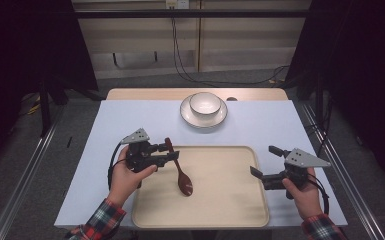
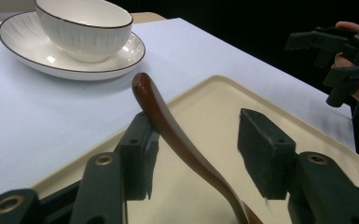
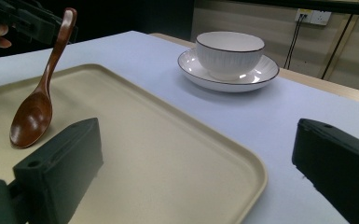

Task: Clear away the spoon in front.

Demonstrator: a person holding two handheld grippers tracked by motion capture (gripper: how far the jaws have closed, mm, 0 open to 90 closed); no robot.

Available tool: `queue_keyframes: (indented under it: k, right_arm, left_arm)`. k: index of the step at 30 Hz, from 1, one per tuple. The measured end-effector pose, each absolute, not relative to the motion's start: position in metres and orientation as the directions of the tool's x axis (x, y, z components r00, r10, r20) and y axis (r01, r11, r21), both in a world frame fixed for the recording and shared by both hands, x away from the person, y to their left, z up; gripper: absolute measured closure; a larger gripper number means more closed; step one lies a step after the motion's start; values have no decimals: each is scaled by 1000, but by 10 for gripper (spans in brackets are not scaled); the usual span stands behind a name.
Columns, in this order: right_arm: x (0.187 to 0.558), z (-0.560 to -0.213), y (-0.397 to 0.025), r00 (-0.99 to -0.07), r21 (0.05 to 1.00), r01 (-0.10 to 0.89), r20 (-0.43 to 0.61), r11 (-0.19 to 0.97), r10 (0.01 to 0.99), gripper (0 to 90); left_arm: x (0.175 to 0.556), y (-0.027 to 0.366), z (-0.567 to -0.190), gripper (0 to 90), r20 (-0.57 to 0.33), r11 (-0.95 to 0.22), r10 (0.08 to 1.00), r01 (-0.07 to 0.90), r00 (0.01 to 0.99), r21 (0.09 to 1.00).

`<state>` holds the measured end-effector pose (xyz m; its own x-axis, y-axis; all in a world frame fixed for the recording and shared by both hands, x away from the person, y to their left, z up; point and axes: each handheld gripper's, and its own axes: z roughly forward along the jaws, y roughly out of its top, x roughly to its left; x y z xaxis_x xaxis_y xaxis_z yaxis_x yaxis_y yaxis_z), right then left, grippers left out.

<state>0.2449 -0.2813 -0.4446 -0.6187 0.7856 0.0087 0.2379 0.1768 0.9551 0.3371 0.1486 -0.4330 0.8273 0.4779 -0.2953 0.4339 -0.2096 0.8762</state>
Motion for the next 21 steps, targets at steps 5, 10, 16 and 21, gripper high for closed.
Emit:
queue_keyframes:
  k: [5,10,16,21]
  right_arm:
    - [245,-444,-282,-620,955,237,5,181,784,13]
    - [244,-444,-282,-620,955,236,5,181,784,13]
    - [244,-444,-282,-621,956,231,2,180,784,13]
    - [244,-444,-282,-622,956,233,5,179,783,14]
  left_arm:
    - [337,146,-433,459,-273,-223,483,418,832,881]
    - [335,144,-433,436,-247,-240,496,404,833,883]
    - [334,142,-435,429,-240,-258,486,400,841,880]
    - [335,143,-434,407,-234,-252,500,398,834,882]
